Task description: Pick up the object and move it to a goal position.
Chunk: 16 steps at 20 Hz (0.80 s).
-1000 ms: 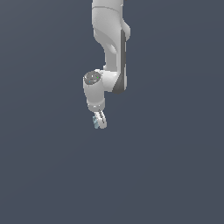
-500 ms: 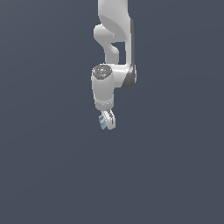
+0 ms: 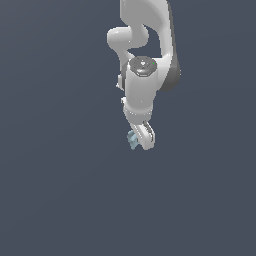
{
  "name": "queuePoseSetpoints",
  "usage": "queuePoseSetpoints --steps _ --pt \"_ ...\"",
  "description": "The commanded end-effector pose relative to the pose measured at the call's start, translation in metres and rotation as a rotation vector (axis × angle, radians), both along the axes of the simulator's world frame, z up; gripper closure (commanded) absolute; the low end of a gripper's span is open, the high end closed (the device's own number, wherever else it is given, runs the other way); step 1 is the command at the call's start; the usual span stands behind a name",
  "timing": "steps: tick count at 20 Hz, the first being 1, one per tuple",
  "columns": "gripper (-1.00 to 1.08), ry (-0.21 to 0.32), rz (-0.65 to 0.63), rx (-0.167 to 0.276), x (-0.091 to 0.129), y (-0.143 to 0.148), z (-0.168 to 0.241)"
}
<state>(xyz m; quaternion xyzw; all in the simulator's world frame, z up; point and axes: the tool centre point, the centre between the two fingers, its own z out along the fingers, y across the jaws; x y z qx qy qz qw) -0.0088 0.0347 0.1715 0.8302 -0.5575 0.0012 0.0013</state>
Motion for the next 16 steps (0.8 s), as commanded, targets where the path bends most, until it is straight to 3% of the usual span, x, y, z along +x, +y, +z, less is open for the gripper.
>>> queuePoseSetpoints --steps 1,16 --pt "1.08 0.001 -0.001 -0.001 0.012 0.018 0.018" --pt "1.08 0.001 0.001 0.002 0.069 0.096 0.098"
